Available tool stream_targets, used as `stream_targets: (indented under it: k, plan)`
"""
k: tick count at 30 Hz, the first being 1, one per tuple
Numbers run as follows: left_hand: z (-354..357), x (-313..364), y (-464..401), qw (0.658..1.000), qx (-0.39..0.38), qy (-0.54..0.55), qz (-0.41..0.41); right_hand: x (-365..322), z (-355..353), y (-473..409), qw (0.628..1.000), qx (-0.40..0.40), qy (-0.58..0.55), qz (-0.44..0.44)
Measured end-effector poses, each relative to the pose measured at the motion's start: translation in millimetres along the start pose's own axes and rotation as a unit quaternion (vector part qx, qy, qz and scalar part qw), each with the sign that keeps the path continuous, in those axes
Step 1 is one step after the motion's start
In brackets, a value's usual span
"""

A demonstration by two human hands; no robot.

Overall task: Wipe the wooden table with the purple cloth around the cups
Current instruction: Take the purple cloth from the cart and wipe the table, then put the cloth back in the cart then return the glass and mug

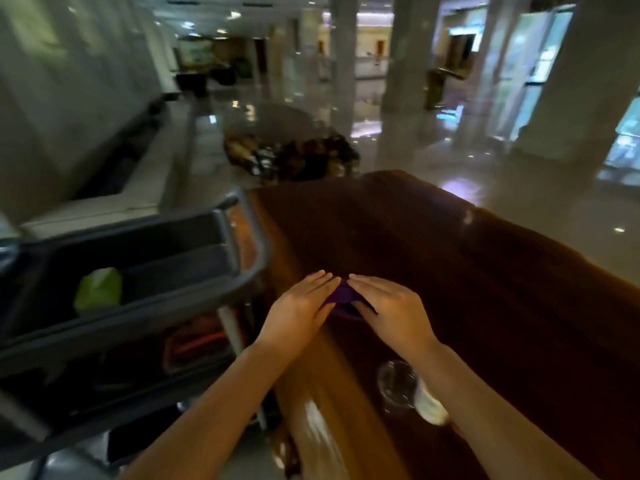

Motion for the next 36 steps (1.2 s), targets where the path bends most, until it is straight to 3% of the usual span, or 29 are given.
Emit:
stream_targets:
  k: [8, 16, 24, 30, 36]
  plan:
    - [-87.2, -212.5, 14.1, 0.987, 0.039, -0.044, -0.149, -102.2, 153.5, -173.4, 0.986, -0.077, -0.096, -0.112]
    - [-70.1, -341.3, 43.4, 0.969, 0.004, -0.043, -0.244, -137.1, 285.2, -221.4, 0.968, -0.187, -0.104, -0.128]
    - [-17.7, -377.1, 73.4, 0.967, -0.063, -0.017, -0.246, -122.7, 346.1, -188.4, 0.949, -0.287, -0.1, -0.087]
    - [1.4, -384.0, 82.2, 0.948, -0.171, -0.112, -0.242, -119.4, 348.6, -176.4, 0.947, -0.299, -0.088, -0.077]
    - [-3.4, -350.3, 62.5, 0.965, -0.125, -0.081, -0.217, -93.1, 295.1, -164.1, 0.971, -0.215, -0.101, -0.019]
Point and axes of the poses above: each hand's wrist, its own y-axis away from the middle knuckle, its own z-axis out of the palm, x = y × z, the point moved 6 cm from there along -y, towards the middle knuckle, and after that the axes turned 1 degree about -z, right-handed, at the moved point
